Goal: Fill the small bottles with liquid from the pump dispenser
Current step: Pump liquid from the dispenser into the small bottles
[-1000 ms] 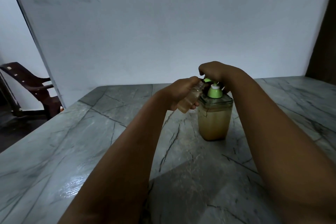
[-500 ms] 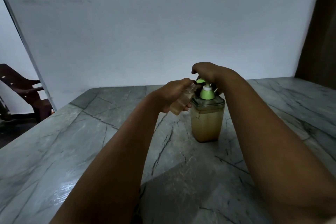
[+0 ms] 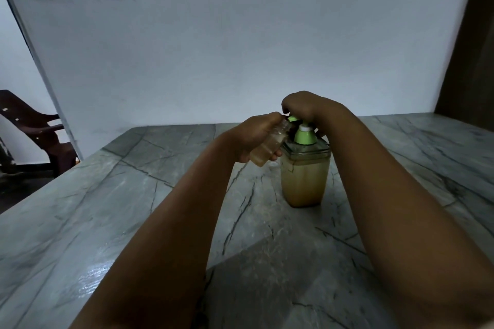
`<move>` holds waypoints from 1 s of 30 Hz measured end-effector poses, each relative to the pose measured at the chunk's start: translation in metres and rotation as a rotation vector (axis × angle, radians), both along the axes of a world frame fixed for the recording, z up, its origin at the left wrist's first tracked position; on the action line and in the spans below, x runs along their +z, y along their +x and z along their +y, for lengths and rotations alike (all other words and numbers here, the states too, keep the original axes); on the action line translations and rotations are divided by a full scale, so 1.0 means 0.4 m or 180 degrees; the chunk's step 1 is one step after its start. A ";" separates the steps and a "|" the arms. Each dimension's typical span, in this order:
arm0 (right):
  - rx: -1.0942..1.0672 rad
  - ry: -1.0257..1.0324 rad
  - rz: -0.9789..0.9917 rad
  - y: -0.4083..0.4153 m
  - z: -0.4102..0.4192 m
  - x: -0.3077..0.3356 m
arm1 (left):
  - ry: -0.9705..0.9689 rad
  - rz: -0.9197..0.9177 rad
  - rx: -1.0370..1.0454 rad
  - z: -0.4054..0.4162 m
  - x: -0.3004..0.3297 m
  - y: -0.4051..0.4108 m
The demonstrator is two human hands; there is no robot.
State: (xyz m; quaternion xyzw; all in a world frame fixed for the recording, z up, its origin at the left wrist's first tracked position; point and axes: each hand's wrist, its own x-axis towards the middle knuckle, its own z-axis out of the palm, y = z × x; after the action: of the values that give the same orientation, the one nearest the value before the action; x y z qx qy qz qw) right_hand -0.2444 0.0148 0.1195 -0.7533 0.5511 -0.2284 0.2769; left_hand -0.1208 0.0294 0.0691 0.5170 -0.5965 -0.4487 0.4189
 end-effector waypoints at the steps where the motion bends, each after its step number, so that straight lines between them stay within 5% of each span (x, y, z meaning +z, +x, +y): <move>1: -0.0014 0.0032 -0.0076 -0.002 0.000 0.003 | 0.0000 0.0005 -0.0012 0.002 0.000 -0.001; 15: -0.0089 -0.0055 0.0062 -0.002 -0.017 -0.012 | -0.0009 -0.0020 -0.0007 0.000 -0.002 -0.001; 23: -0.0136 0.0138 -0.0377 -0.009 -0.009 0.005 | -0.0001 0.0051 -0.0030 0.009 -0.002 -0.002; 30: -0.0078 0.0042 0.0077 -0.005 0.000 0.001 | 0.0029 0.0018 0.0022 0.006 -0.001 0.001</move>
State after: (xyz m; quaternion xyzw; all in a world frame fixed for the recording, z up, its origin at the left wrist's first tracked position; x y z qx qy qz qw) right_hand -0.2463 0.0146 0.1198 -0.7474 0.5651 -0.2190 0.2723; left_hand -0.1204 0.0318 0.0686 0.5196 -0.5916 -0.4514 0.4198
